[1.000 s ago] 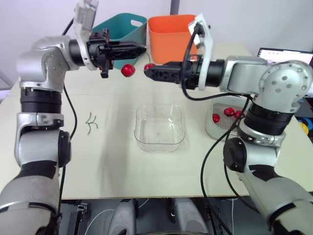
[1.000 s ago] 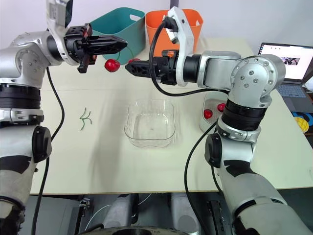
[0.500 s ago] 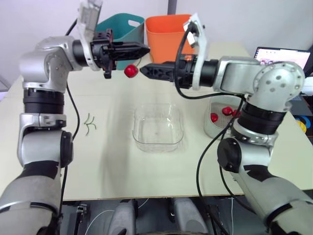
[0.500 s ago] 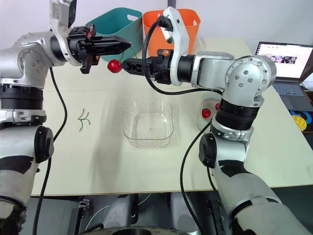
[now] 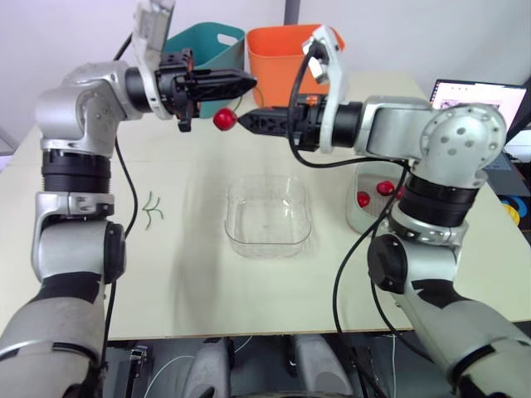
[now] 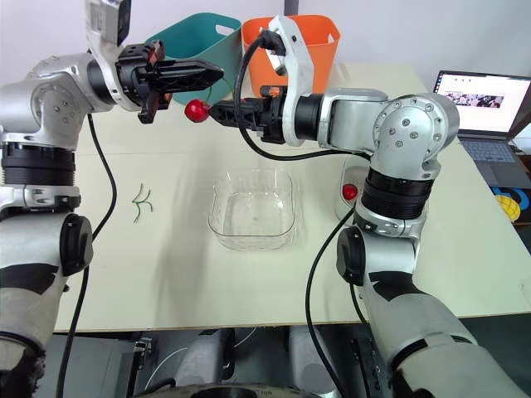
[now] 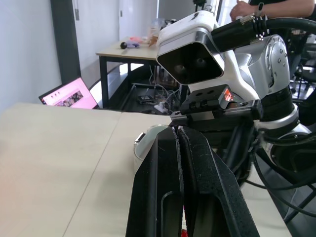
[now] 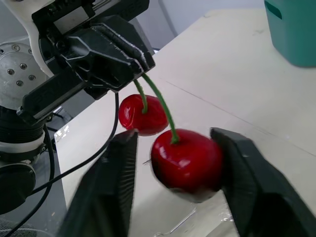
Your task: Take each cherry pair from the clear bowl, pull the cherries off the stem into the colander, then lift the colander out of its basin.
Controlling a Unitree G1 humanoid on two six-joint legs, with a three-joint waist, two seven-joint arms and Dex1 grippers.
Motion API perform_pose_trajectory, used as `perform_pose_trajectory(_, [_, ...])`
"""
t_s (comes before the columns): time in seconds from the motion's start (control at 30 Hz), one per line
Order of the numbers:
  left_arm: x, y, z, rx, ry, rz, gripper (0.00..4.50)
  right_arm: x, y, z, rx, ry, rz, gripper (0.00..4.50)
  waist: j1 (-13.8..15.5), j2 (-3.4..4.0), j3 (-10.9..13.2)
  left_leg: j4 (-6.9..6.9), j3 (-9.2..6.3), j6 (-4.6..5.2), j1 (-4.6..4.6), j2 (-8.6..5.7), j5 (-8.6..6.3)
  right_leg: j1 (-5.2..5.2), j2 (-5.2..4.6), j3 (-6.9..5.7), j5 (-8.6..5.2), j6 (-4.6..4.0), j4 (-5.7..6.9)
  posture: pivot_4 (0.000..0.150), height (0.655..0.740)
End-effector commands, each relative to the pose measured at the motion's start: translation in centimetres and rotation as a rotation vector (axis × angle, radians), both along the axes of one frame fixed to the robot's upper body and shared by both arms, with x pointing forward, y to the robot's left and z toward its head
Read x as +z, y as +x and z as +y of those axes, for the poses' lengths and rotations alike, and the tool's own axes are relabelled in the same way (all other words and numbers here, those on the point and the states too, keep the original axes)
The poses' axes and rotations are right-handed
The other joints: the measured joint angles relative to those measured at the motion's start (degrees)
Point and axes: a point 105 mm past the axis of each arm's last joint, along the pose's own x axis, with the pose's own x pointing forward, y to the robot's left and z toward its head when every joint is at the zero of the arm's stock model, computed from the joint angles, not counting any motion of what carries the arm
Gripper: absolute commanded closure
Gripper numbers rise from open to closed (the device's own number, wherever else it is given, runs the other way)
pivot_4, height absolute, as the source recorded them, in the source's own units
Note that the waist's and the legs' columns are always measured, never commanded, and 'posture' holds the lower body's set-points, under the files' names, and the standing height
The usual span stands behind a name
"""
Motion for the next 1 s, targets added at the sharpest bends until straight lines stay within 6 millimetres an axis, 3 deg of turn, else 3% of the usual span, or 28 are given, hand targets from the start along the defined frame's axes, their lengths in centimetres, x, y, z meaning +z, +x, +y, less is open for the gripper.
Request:
perform_pose_trajectory(0.03, [1.1, -0.5, 0.3, 0.0, -0.02, -0.041, 4.5, 0.8, -0.2, -0.1, 0.003, 0.009, -0.043, 3.22, 0.0, 0.0, 0.0, 0.0, 0.0, 0.0, 0.0, 0.0, 0.0, 0.0, 0.0, 0.0, 0.0, 0.0, 0.0, 0.15, 0.74])
perform_pose_trajectory(0.37, [2.7, 0.1, 0.9, 0.04, -0.069, -0.059, 4.5, -1.7, -1.0, 0.1, 0.04, -0.056, -0.018, 3.22, 0.0, 0.0, 0.0, 0.0, 0.0, 0.0, -0.01, 0.0, 0.0, 0.0, 0.01, 0.0, 0.0, 0.0, -0.02, 0.15, 0.74])
perform_pose_trajectory(0.67, [1.5, 0.6, 1.0, 0.065, -0.029, -0.055, 4.5, -1.9, -1.0, -0.8, 0.016, -0.057, -0.038, 3.22, 0.0, 0.0, 0.0, 0.0, 0.0, 0.0, -0.02, 0.0, 0.0, 0.0, 0.0, 0.0, 0.0, 0.01, -0.04, 0.15, 0.74])
perform_pose_trajectory(0.87, [-0.6, 1.4, 1.3, 0.108, 0.051, -0.061, 4.5, -1.4, 0.0, -4.7, -0.102, -0.068, -0.087, 3.22, 0.1, 0.0, 0.0, 0.0, 0.01, 0.0, -0.04, 0.0, 0.0, 0.0, -0.01, 0.0, 0.0, 0.01, -0.09, 0.15, 0.74])
perform_pose_trajectory(1.0, [-2.1, 1.5, 1.7, 0.12, 0.084, -0.048, 4.5, -2.4, 0.9, -13.2, -0.359, -0.202, -0.099, 3.22, 0.8, 0.0, 0.0, -0.01, 0.0, 0.0, -0.08, -0.03, 0.0, 0.0, -0.04, -0.02, -0.03, 0.04, -0.16, 0.15, 0.74])
